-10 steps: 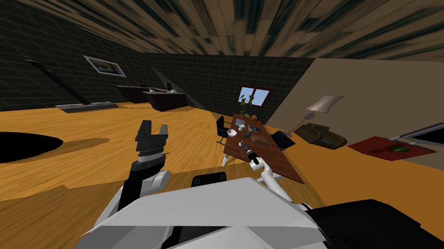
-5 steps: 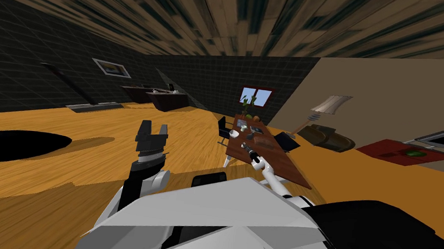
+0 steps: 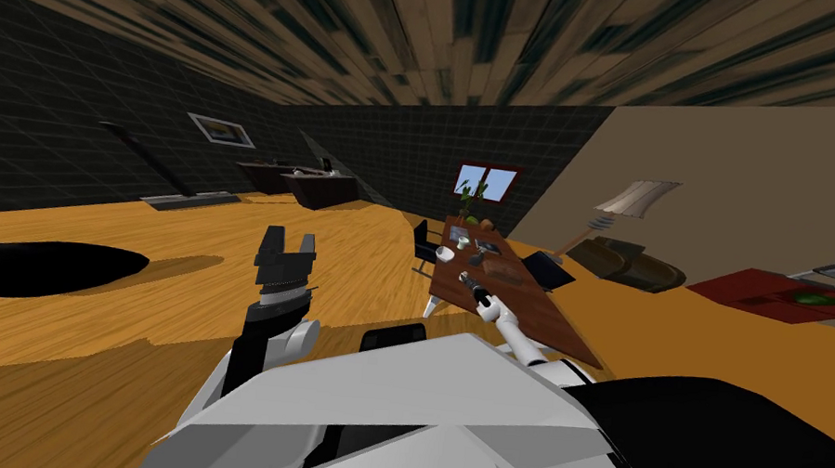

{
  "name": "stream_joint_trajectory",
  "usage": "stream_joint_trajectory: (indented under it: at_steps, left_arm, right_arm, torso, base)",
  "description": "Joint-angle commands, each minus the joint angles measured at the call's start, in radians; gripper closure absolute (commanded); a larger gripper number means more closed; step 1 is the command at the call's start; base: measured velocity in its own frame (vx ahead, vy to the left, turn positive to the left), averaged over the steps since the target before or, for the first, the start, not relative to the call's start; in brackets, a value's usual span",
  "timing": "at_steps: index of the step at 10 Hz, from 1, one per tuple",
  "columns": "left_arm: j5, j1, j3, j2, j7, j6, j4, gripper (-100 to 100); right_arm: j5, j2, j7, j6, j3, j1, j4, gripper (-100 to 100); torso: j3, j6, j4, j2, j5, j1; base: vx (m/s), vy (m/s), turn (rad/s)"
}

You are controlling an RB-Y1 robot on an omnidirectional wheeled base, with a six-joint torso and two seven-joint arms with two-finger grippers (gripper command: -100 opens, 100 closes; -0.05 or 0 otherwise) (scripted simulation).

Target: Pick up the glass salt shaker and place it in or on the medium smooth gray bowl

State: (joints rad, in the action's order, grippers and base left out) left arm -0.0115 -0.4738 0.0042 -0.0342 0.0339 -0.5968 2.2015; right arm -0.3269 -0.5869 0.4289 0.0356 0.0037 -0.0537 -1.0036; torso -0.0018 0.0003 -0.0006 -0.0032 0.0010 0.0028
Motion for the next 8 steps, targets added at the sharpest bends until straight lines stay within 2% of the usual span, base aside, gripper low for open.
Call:
stream_joint_trajectory:
  at_steps: [1,2,3,7,8]
  left_arm:
    - [0.0,0.0,0.0,0.0,0.0,0.0,0.0,0]
    - [0.0,0.0,0.0,0.0,0.0,0.0,0.0,0]
    - [0.0,0.0,0.0,0.0,0.0,0.0,0.0,0]
    - [0.0,0.0,0.0,0.0,0.0,0.0,0.0,0]
    - [0.0,0.0,0.0,0.0,0.0,0.0,0.0,0]
  right_arm:
    - [-0.023,-0.008,0.022,-0.02,0.001,0.025,0.05,-100]
    - [-0.034,-0.015,0.033,-0.03,0.004,0.037,0.096,-100]
    - [-0.034,-0.015,0.033,-0.03,0.004,0.037,0.097,-100]
    - [-0.076,-0.034,0.075,-0.059,0.015,0.08,0.221,-100]
    - [-0.081,-0.035,0.08,-0.062,0.017,0.085,0.237,-100]
  torso:
    - [0.0,0.0,0.0,0.0,0.0,0.0]
    - [0.0,0.0,0.0,-0.001,0.0,0.0]
    - [-0.001,0.0,0.0,-0.002,0.0,0.001]
    - [0.0,0.0,0.0,-0.001,0.0,-0.001]
    - [-0.001,0.0,0.0,-0.002,0.0,-0.001]
  base:
    - [0.062,0.053,0.06]
    - [0.082,0.055,0.065]
    - [0.063,0.036,0.015]
    - [0.065,0.035,0.048]
    - [0.078,0.037,0.048]
